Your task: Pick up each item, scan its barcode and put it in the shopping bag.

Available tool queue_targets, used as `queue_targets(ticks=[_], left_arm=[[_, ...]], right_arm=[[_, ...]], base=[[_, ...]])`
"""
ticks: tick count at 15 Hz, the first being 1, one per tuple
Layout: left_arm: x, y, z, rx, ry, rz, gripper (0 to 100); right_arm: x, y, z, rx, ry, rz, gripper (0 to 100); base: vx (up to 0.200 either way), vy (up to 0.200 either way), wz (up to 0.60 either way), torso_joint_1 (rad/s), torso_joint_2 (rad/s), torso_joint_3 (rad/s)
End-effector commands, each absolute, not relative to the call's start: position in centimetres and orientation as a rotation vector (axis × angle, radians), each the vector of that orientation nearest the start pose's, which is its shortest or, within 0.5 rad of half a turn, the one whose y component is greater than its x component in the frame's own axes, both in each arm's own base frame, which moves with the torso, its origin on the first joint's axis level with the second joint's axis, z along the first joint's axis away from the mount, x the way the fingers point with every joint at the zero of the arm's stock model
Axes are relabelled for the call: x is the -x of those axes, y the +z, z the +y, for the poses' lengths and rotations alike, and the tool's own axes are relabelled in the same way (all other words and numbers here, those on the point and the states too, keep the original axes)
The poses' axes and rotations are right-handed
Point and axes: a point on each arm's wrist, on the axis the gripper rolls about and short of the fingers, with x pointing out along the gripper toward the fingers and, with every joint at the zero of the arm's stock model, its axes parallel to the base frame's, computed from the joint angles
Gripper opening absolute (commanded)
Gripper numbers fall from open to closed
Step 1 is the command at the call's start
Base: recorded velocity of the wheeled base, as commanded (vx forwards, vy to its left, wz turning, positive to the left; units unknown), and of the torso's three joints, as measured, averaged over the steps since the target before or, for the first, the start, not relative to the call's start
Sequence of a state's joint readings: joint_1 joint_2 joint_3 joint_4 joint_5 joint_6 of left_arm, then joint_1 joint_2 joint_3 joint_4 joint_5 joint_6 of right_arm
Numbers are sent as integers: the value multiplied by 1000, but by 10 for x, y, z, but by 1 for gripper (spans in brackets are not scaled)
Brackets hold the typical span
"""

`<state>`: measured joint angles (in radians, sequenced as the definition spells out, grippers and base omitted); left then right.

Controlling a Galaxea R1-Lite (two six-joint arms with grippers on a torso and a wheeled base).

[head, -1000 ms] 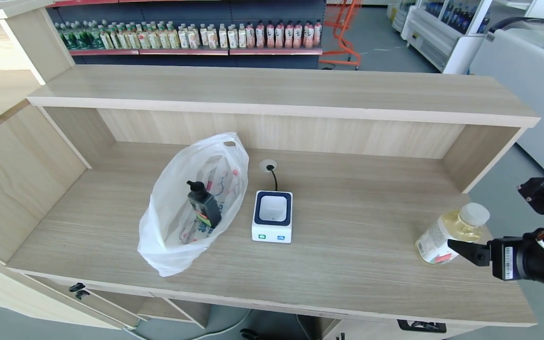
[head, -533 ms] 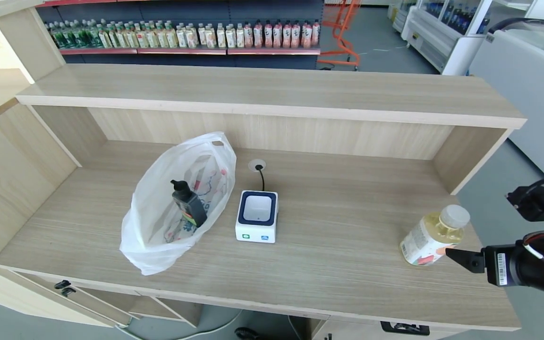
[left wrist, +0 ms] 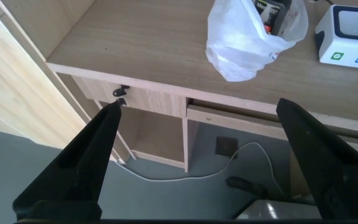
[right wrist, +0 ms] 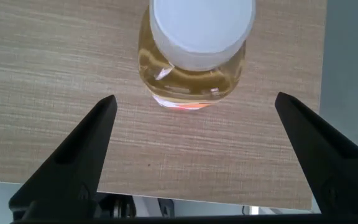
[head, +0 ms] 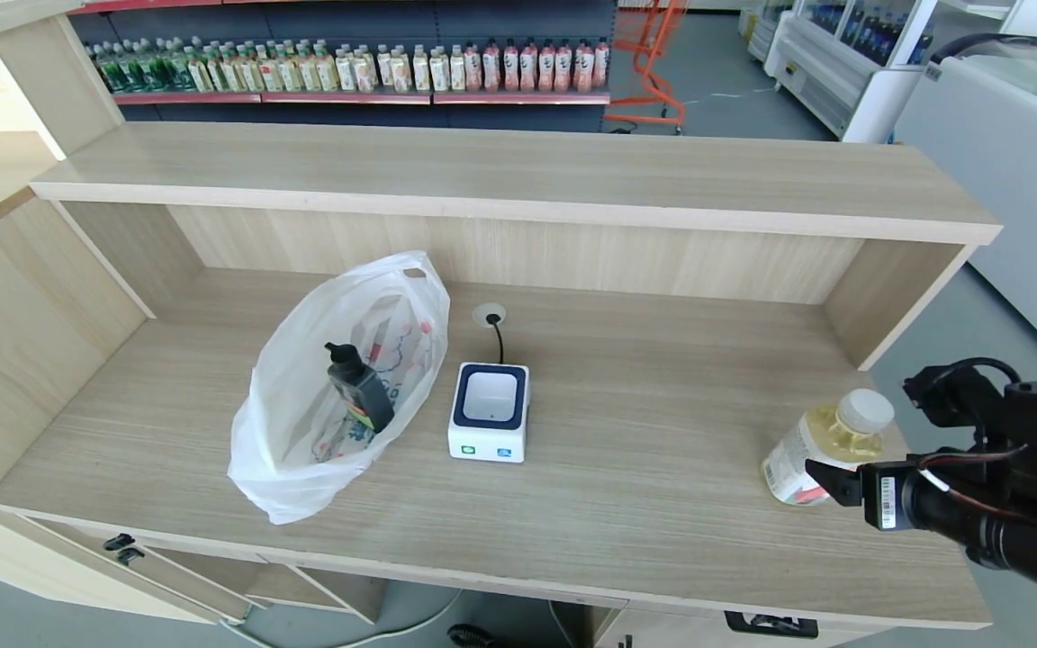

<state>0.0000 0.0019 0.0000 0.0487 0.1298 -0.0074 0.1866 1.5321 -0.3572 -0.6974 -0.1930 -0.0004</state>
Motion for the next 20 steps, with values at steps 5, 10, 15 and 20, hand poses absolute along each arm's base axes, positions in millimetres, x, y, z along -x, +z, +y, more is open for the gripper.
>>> queue_targets(ticks=[5,10,15,20], left_arm=[[23,70,3,6,131,50,100],[23,70,3,4,131,50,100],[23,70,3,4,131,50,100],[23,70,3,6,131,50,100]], right_arm=[[-241,76,46,121,22,531,100],[-260,71,64,129,98,446,100],[-278,72,71,171,117,360,100],[-289,70,74,175,135,335,100]], base=[[0,0,0,0,0,0],[0,0,0,0,0,0],[0,0,0,0,0,0],[0,0,0,0,0,0]])
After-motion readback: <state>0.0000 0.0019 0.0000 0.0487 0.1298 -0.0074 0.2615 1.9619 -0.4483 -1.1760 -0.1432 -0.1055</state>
